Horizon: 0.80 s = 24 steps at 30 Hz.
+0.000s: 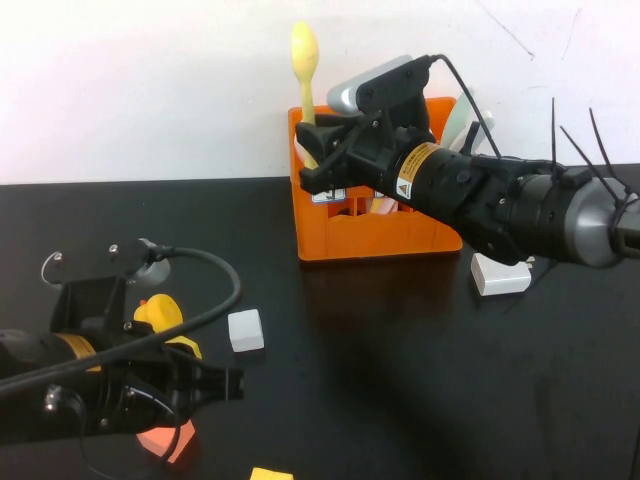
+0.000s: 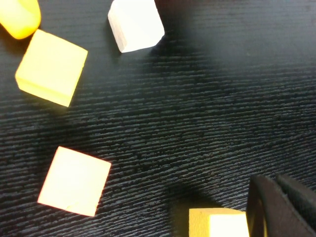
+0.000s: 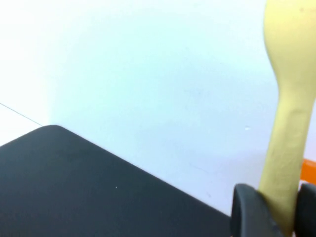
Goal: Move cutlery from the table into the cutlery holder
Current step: Place the spoon on the box
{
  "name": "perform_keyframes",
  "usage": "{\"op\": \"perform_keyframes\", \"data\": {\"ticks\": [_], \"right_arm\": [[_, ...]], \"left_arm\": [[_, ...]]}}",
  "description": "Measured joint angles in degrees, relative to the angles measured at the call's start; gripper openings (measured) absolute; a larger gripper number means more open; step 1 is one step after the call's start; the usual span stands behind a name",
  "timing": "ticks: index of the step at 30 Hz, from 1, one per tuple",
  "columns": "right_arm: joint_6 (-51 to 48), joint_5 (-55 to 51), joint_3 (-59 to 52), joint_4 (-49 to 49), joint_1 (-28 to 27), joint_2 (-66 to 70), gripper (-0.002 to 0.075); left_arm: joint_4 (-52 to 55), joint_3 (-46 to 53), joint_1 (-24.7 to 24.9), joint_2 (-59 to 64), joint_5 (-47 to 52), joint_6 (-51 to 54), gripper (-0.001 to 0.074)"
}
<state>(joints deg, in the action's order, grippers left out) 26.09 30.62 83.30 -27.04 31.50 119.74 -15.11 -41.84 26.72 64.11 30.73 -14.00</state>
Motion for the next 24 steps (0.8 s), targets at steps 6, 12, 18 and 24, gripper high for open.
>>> {"op": "perform_keyframes", "data": {"ticks": [6, 12, 18, 24], "right_arm": [[-0.11, -1.44, 0.12, 0.0, 0.0, 0.0, 0.0422], [-1.15, -2.96, 0.21, -2.33, -0.11, -2.42, 0.0444], [7.36, -11.25, 0.21, -22.75, -0.11, -13.61, 0.02], [38.33, -13.63, -1.64, -63.48, -0.76, -28.08, 0.0015]], "left_arm": [[0.0, 0.0, 0.0, -0.55, 1.51, 2.58, -0.0001], [2.98, 0.0, 0.0, -8.36, 2.24, 3.99, -0.0001], [5.8, 0.0, 0.0, -19.21, 2.24, 2.03, -0.0001], [14.26, 0.0, 0.0, -29.79, 1.28, -4.27, -0.0001]]}}
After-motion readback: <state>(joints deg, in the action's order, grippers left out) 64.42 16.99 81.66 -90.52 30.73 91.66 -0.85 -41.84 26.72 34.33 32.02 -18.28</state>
